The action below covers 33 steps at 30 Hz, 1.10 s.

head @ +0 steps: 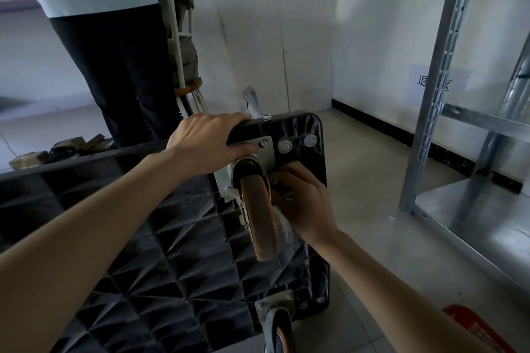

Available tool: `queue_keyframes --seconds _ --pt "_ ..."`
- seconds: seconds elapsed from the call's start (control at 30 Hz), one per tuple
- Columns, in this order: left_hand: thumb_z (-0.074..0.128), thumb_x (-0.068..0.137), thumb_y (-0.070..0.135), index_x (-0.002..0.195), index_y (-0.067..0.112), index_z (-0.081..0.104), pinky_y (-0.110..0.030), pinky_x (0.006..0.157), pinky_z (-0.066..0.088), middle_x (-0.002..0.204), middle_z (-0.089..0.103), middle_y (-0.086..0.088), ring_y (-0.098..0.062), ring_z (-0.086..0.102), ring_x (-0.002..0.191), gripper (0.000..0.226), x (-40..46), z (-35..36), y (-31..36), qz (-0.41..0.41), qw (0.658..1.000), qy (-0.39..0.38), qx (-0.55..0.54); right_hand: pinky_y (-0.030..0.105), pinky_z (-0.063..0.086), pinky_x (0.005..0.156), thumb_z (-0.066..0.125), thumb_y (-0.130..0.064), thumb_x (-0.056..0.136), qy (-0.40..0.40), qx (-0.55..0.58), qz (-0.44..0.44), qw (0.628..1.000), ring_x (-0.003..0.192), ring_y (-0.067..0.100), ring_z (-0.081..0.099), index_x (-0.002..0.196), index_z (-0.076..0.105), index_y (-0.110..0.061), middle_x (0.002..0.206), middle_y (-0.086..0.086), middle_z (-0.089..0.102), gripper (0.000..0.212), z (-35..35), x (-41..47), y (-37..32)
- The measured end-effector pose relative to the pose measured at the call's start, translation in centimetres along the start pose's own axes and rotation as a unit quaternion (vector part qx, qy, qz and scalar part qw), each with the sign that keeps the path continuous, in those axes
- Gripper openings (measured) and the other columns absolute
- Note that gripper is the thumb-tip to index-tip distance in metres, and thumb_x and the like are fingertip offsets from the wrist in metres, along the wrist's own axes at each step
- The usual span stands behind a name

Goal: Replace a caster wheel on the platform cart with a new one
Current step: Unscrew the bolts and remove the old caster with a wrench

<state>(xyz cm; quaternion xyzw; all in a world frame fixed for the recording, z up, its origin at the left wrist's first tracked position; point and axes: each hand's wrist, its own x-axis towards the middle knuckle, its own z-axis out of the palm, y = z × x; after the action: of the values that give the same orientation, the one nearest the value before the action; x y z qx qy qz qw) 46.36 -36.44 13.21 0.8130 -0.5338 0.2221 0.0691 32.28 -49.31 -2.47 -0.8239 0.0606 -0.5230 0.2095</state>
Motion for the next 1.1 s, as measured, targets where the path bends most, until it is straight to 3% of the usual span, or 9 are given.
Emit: queue_keyframes --seconds 0.1,0.23,0.37,0.5,0.63,0.77,0.93,1.03,1.1 --pt "0.055 0.087 0.070 0.132 0.044 0.049 -0.031 0.068 0.042 0.102 0.067 0.015 -0.018 0.063 0.086 0.053 -0.01 -0.10 -0.02 -0.001 1.000 -0.001 0.000 0.033 0.055 0.065 0.074 -0.022 0.083 0.000 -0.001 0.003 1.000 0.089 0.012 0.065 0.105 0.072 -0.017 0.108 -0.007 0.064 0.023 -0.04 -0.12 -0.21" --pt "0.056 0.087 0.069 0.132 0.044 0.048 -0.031 0.068 0.041 0.101 0.067 0.016 -0.017 0.060 0.082 0.052 -0.04 -0.04 -0.04 -0.001 1.000 0.001 0.000 0.035 0.056 0.066 0.076 -0.010 0.084 -0.002 0.012 -0.010 1.000 0.088 0.014 0.065 0.102 0.074 -0.013 0.106 -0.004 0.064 0.018 0.24 -0.02 -0.04" --pt "0.056 0.087 0.069 0.133 0.044 0.048 -0.031 0.069 0.043 0.100 0.067 0.015 -0.018 0.062 0.085 0.053 -0.06 -0.03 -0.04 -0.004 1.000 0.001 -0.002 0.036 0.057 0.065 0.069 -0.024 0.087 0.015 0.013 0.003 1.000 0.085 0.015 0.065 0.100 0.073 -0.012 0.104 -0.002 0.063 0.018 -0.02 0.32 0.03" --pt "0.056 0.087 0.069 0.133 0.044 0.048 -0.031 0.070 0.041 0.102 0.067 0.017 -0.016 0.059 0.084 0.053 -0.01 -0.11 -0.08 -0.004 1.000 0.000 0.000 0.034 0.057 0.067 0.073 -0.015 0.086 -0.009 0.029 -0.014 0.999 0.088 0.015 0.065 0.101 0.074 -0.011 0.106 -0.002 0.063 0.016 0.14 0.16 -0.01" --pt "0.055 0.087 0.070 0.132 0.044 0.048 -0.031 0.069 0.041 0.102 0.067 0.018 -0.013 0.056 0.080 0.053 -0.02 0.03 -0.12 -0.006 1.000 0.001 0.002 0.035 0.056 0.066 0.070 -0.023 0.086 0.020 0.037 0.005 0.999 0.085 0.015 0.064 0.101 0.073 -0.010 0.105 -0.001 0.063 0.020 0.14 0.12 0.06" --pt "0.055 0.087 0.070 0.131 0.046 0.047 -0.032 0.070 0.045 0.105 0.068 0.017 -0.016 0.063 0.086 0.052 -0.03 0.08 -0.23 -0.003 1.000 -0.001 -0.002 0.036 0.057 0.068 0.073 -0.011 0.086 -0.008 0.032 -0.015 0.999 0.089 0.016 0.065 0.104 0.073 -0.009 0.107 -0.001 0.063 0.018 0.34 -0.03 0.35" --pt "0.056 0.087 0.070 0.131 0.045 0.047 -0.031 0.070 0.041 0.105 0.068 0.017 -0.016 0.063 0.088 0.052 -0.04 0.04 -0.12 -0.005 1.000 0.001 -0.001 0.034 0.056 0.067 0.070 -0.028 0.088 0.011 0.029 0.005 0.999 0.087 0.016 0.064 0.100 0.071 -0.011 0.104 -0.002 0.062 0.021 0.08 0.14 0.34" --pt "0.056 0.087 0.069 0.133 0.045 0.047 -0.031 0.069 0.041 0.105 0.068 0.017 -0.017 0.063 0.088 0.052 -0.02 0.05 -0.11 -0.004 1.000 0.002 -0.001 0.034 0.056 0.068 0.073 -0.015 0.089 -0.007 0.029 -0.013 0.999 0.090 0.016 0.063 0.102 0.071 -0.010 0.106 -0.001 0.062 0.015 0.00 0.00 0.58" --pt "0.057 0.087 0.069 0.133 0.045 0.047 -0.030 0.069 0.040 0.105 0.068 0.017 -0.015 0.060 0.084 0.053 0.00 0.02 -0.04 -0.005 1.000 0.002 -0.002 0.033 0.056 0.070 0.074 -0.017 0.087 -0.014 0.027 -0.008 1.000 0.093 0.015 0.064 0.108 0.071 -0.012 0.110 -0.003 0.061 0.021 -0.02 -0.35 0.60"
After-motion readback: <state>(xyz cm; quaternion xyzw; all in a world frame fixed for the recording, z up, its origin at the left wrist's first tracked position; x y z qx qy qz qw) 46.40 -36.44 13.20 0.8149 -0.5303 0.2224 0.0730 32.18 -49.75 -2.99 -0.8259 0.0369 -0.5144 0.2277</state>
